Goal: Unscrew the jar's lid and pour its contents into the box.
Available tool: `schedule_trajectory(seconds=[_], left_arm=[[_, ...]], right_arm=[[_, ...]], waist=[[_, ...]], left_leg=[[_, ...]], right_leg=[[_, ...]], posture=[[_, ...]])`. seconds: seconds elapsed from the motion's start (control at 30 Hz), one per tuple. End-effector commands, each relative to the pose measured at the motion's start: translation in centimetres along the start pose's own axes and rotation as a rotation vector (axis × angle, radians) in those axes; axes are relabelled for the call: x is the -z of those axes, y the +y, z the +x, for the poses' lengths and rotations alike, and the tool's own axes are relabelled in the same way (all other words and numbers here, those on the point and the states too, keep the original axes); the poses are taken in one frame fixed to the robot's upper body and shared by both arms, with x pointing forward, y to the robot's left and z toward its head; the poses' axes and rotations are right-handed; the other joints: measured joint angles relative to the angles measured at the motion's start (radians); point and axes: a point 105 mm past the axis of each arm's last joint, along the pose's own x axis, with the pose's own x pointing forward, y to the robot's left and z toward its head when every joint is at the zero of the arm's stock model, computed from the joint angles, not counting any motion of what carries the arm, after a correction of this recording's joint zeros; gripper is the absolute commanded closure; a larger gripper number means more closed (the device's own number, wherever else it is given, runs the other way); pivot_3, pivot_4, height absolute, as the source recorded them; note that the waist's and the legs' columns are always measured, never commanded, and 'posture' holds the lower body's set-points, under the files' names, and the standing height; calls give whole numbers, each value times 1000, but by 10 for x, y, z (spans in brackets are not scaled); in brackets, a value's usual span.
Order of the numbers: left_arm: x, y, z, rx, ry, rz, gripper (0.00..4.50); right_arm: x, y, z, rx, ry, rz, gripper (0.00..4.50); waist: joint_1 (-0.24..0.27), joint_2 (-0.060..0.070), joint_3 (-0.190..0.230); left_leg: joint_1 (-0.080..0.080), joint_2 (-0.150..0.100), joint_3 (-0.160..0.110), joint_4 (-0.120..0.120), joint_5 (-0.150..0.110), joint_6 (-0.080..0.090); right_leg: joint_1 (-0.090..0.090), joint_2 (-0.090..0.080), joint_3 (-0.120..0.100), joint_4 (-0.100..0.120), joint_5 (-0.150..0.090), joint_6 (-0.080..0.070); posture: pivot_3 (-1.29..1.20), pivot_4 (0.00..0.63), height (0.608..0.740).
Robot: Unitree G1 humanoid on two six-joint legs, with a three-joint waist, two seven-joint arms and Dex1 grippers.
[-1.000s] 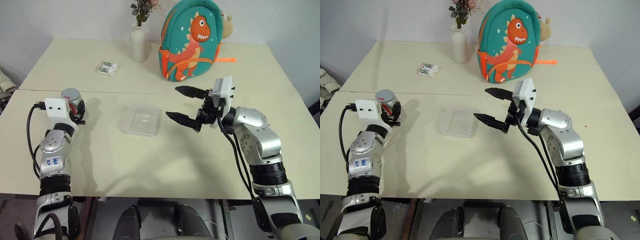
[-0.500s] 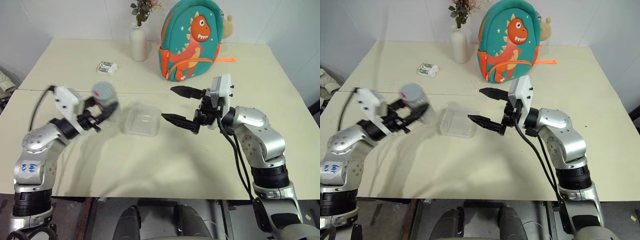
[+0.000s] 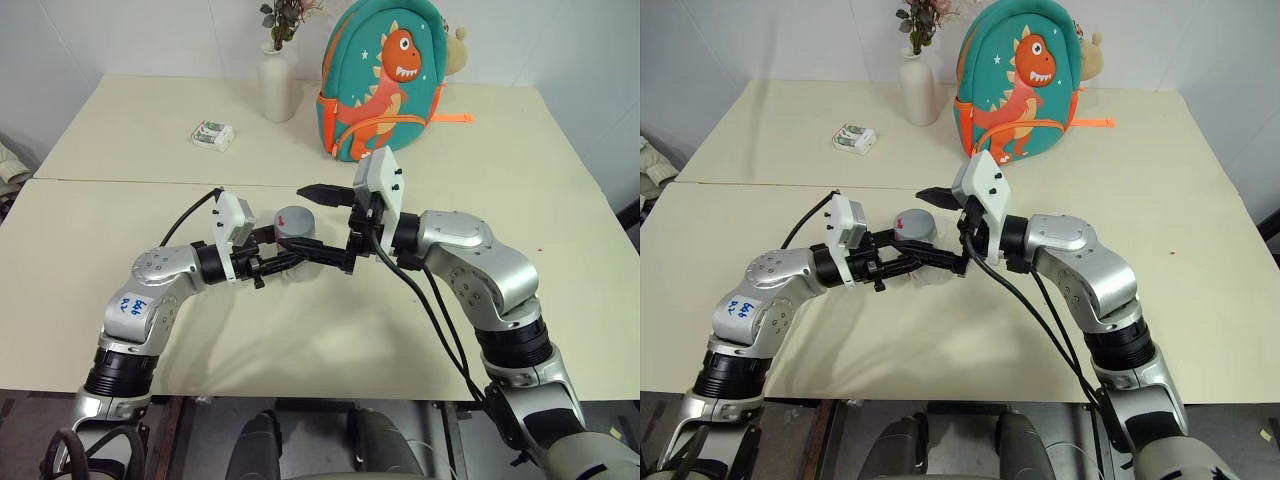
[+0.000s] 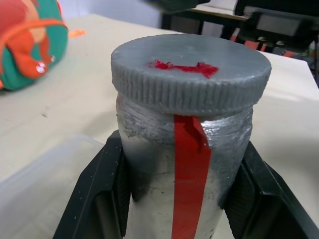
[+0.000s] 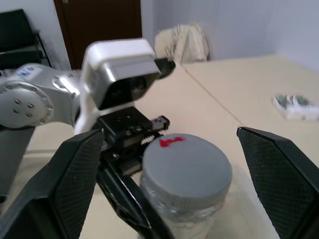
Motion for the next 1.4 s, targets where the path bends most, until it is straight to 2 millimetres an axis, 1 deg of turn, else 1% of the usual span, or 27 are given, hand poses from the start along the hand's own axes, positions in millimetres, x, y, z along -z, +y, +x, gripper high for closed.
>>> schedule_trajectory(seconds=[0.03,0.47,0.5,0.53,0.57,0.67,0.83,1.17,1.23,1.4], left_arm=[[-13,-2,4,28,-36,56,2492],[-14,-6,6,36,-45,67,2492],[-15,-5,6,35,-46,69,2492],[-15,-5,6,33,-46,70,2492],[-15,-5,6,33,-47,72,2492],[-16,-4,6,31,-46,76,2492],[-18,-3,5,28,-52,87,2492],[-25,-2,5,45,-71,112,2492],[-28,-3,6,73,-76,120,2492],[-44,-14,5,228,-129,146,2492]], right_arm=[[-11,1,3,-3,-25,-38,0],[-8,-2,6,-12,-30,-3,0],[-8,-3,6,-14,-31,-1,414],[-8,-3,7,-16,-33,0,609],[-9,-3,7,-18,-36,3,1013],[-10,-1,8,-34,-46,11,1988],[-9,4,7,-64,-41,18,1985],[-8,7,3,-116,-19,34,1985],[-9,6,1,-148,-12,14,1985],[-18,5,-10,-310,-6,-53,1985]], waist=[[0,0,0],[0,0,0],[0,0,0],[0,0,0],[0,0,0],[0,0,0],[0,0,0],[0,0,0],[0,0,0],[-1,0,0]], left_leg=[[0,0,0,0,0,0],[0,0,0,0,0,0],[0,0,0,0,0,0],[0,0,0,0,0,0],[0,0,0,0,0,0],[0,0,0,0,0,0],[0,0,0,0,0,0],[0,0,0,0,0,0],[0,0,0,0,0,0],[0,0,0,1,0,0]], right_leg=[[0,0,0,0,0,0],[0,0,0,0,0,0],[0,0,0,0,0,0],[0,0,0,0,0,0],[0,0,0,0,0,0],[0,0,0,0,0,0],[0,0,0,0,0,0],[0,0,0,0,0,0],[0,0,0,0,0,0],[0,1,0,0,0,0]], posture=[[0,150,740],[0,150,740],[0,150,740],[0,150,740],[0,150,740],[0,150,740],[0,150,740],[0,150,740],[0,150,740],[0,150,740]])
